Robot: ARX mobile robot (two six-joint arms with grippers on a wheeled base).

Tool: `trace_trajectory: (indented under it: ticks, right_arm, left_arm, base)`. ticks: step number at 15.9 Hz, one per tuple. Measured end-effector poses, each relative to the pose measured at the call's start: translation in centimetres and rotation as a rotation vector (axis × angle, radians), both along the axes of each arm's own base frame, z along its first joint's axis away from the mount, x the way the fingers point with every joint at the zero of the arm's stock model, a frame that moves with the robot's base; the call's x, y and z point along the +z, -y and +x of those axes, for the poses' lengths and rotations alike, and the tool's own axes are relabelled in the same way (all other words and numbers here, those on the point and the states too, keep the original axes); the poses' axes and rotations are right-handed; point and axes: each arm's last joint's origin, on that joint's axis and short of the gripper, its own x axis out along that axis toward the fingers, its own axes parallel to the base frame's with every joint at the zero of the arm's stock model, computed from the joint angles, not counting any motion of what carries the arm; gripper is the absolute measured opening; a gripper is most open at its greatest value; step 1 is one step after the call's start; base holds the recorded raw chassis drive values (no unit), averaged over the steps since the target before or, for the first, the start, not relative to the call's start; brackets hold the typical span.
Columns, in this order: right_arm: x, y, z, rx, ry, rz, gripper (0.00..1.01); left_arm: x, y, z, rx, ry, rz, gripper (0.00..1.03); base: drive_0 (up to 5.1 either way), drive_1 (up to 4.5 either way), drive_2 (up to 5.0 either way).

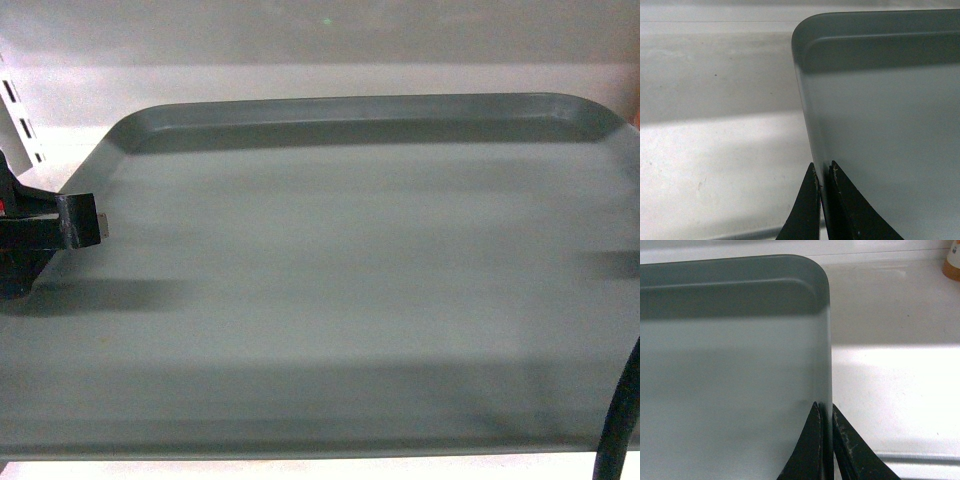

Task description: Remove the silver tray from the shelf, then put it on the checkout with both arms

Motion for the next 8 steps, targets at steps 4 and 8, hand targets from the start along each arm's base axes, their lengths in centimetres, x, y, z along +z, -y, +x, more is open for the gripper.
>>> trace_trajectory:
  ticks: [4, 8]
  right_arm:
    - [0.13, -0.01, 0.04, 0.000, 0.005, 0.001, 0.03]
    - [0.23, -0.02, 0.06, 0.000, 0.009, 0.002, 0.03]
  left_arm:
    - [0.03, -0.02, -0.02, 0.000, 0.002, 0.000, 0.04]
    - [0.05, -0.02, -0.01, 0.001, 0.003, 0.000, 0.04]
  base:
    - [0.0, -4.15, 4.2]
    - [0.1, -4.10, 4.3]
